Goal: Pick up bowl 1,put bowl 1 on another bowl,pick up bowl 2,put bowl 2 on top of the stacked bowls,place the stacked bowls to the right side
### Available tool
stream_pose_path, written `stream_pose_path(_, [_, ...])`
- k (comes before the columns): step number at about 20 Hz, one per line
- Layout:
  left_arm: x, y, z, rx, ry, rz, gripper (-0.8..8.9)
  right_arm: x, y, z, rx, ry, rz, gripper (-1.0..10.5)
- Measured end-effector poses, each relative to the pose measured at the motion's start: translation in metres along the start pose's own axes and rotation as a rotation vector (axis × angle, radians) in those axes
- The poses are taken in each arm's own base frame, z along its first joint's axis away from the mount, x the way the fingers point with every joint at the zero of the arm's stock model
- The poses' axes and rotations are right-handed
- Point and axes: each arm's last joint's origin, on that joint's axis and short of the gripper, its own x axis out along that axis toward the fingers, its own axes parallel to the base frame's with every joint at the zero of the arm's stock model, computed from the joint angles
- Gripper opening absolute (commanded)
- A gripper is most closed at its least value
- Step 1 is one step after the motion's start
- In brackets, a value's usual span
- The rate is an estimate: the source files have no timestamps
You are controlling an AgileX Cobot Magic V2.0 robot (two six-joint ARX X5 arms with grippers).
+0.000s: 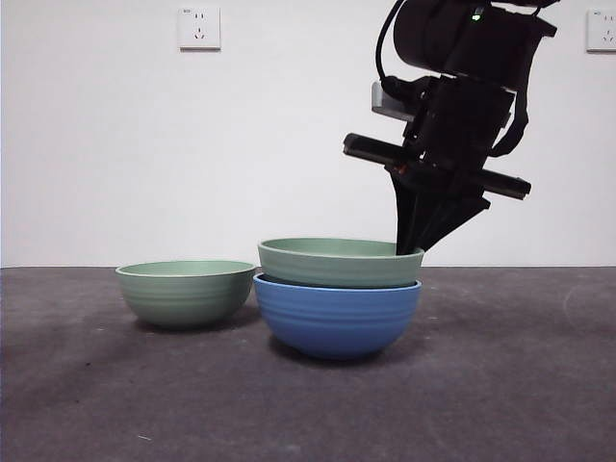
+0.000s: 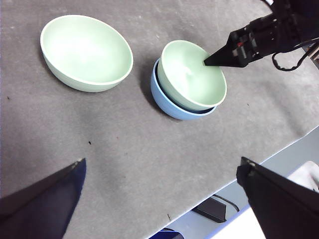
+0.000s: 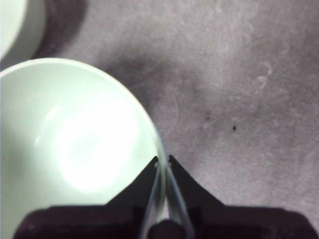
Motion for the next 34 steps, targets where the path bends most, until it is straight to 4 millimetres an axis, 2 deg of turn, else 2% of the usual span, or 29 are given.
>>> stream_pose_path(6, [0.004, 0.003, 0.002, -0.015, 0.021, 0.003, 5.95, 0.003, 0.008, -0.002, -0.021, 0.015, 0.010, 0.2])
stream_pose_path(9, [0.009, 0.007, 0.004, -0.031, 0.047, 0.004, 5.95, 0.003, 0.013, -0.005, -0.037, 0.029, 0.016, 2.0])
stream_pose_path(15, [0.026, 0.018, 0.016, -0.038, 0.066, 0.019, 5.95, 0.003, 0.017, -0.006, -0.048, 0.032, 0.022, 2.0])
stream_pose_path(17, [0.033, 0.024, 0.021, -0.037, 0.067, 0.038, 5.95, -0.007, 0.018, -0.005, -0.049, 0.008, 0.027, 2.0])
stream_pose_path(18, [0.038, 0.028, 0.025, -0.037, 0.068, 0.046, 5.95, -0.020, 0.019, -0.004, -0.052, -0.027, 0.034, 1.9])
stream_pose_path(22, [0.067, 0.044, 0.040, -0.043, 0.058, 0.101, 5.95, -0.092, 0.021, -0.009, -0.063, -0.196, 0.068, 1.9])
stream_pose_path(26, [0.111, 0.062, 0.058, -0.078, 0.014, 0.145, 5.95, -0.164, 0.019, -0.033, -0.072, -0.347, 0.099, 1.9])
stream_pose_path(28, [0.136, 0.070, 0.068, -0.104, 0.057, 0.201, 5.94, -0.197, 0.016, -0.054, -0.075, -0.397, 0.110, 1.9])
stream_pose_path(32, [0.185, 0.080, 0.092, -0.106, 0.133, 0.262, 5.92, -0.236, 0.008, -0.094, -0.071, -0.411, 0.114, 1.9])
stream_pose_path(33, [0.194, 0.081, 0.097, -0.100, 0.143, 0.276, 5.80, -0.243, 0.007, -0.102, -0.064, -0.418, 0.118, 1.9])
stream_pose_path(34, [0.205, 0.082, 0.103, -0.091, 0.153, 0.297, 5.25, -0.251, 0.005, -0.112, -0.057, -0.427, 0.121, 1.9])
